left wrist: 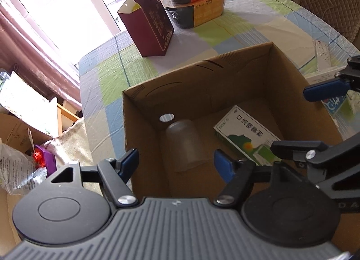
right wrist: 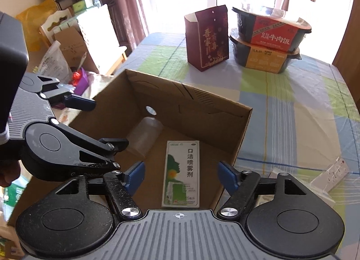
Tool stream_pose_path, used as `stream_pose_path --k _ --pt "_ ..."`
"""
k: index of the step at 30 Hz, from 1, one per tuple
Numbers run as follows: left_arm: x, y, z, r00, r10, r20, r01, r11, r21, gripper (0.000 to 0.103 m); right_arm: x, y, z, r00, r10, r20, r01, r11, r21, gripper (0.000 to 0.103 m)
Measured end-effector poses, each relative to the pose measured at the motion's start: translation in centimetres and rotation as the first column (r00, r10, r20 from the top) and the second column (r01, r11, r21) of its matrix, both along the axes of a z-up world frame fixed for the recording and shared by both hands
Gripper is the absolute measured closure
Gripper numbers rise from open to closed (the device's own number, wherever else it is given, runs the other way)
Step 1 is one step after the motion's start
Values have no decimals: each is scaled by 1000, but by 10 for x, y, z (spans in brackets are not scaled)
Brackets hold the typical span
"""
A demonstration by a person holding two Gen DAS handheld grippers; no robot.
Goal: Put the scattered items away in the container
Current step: 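Lower both items into the box and open both grippers, then withdraw both grippers from the box toward the items on the table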
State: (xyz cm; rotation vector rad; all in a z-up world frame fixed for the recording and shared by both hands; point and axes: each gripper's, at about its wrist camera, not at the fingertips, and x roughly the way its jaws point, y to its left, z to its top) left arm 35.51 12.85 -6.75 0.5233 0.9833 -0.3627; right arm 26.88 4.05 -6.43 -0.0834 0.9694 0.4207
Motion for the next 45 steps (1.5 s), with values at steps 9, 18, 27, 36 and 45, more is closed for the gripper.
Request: stream_pose_path --k 9,18,27,36,45 --pt "-44 7 28 999 45 13 -45 999 -6 20 -42 -11 33 999 41 30 -43 996 78 14" --pt "-95 2 59 995 101 20 -100 994 -31 9 -88 -29 65 997 56 61 -63 991 115 14" --pt "-148 -11 88 991 133 34 -131 989 -64 7 -132 -57 91 991 73 111 -89 986 142 14" --pt "-199 -23 108 986 161 50 -153 980 -124 7 -177 -102 100 988 67 143 -89 983 158 14" --pt "-245 -49 114 986 151 69 -131 962 -239 7 -204 -168 88 992 -48 118 27 985 171 14"
